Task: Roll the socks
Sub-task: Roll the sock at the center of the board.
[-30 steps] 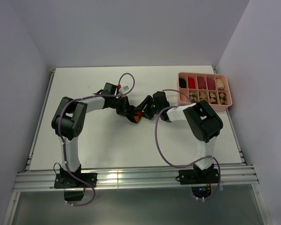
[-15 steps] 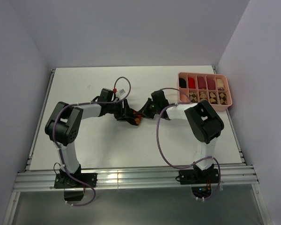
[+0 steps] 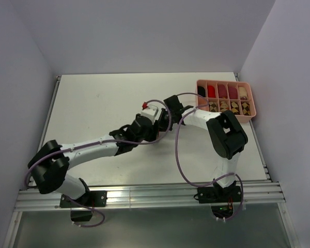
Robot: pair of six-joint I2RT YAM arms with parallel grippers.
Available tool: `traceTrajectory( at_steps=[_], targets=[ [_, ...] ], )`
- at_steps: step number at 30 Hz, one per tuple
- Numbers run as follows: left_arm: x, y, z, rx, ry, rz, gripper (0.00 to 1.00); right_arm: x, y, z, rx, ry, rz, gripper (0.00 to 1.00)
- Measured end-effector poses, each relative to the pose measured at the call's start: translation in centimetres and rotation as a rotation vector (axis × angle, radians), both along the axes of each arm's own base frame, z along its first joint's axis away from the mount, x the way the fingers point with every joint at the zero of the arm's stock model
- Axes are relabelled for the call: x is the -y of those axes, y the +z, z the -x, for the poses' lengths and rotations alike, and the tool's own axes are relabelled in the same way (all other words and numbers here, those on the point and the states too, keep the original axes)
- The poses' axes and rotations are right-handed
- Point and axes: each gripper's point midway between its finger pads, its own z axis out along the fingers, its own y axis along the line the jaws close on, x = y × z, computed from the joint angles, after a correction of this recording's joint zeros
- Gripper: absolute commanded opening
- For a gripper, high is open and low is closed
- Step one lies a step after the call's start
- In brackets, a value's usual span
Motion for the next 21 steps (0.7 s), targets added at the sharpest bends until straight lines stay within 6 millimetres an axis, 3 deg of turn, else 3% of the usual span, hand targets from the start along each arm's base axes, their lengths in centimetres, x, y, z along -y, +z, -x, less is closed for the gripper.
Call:
traceTrajectory(
  at_steps=[6,11,17,20,21],
  targets=[
    [2.1,-4.2,0.6,0.065,0.006,-0.232,0.63,0.2,0.0,0.6,-0.026,0.015,0.018,0.00],
    [2.1,-8.1,0.6,0.078,0.015,-0.380,0.63,0.3,0.0,0.8,-0.034,0.024,0.019,0.00],
    [1.9,-9.4,-0.6,0.109,0.070,-0.449,0.62,0.3,0.0,0.8,-0.033,0.029,0.018,0.00],
    [1.7,-10.1,-0.9,0.113,0.096,-0.472,0.52,0.2,0.1,0.8,-0.032,0.035,0.013,0.00],
    [1.7,-10.4,-1.0,0.111,0.104,-0.475,0.37,0.2,0.1,0.8,-0.031,0.038,0.011,0.00]
  ],
)
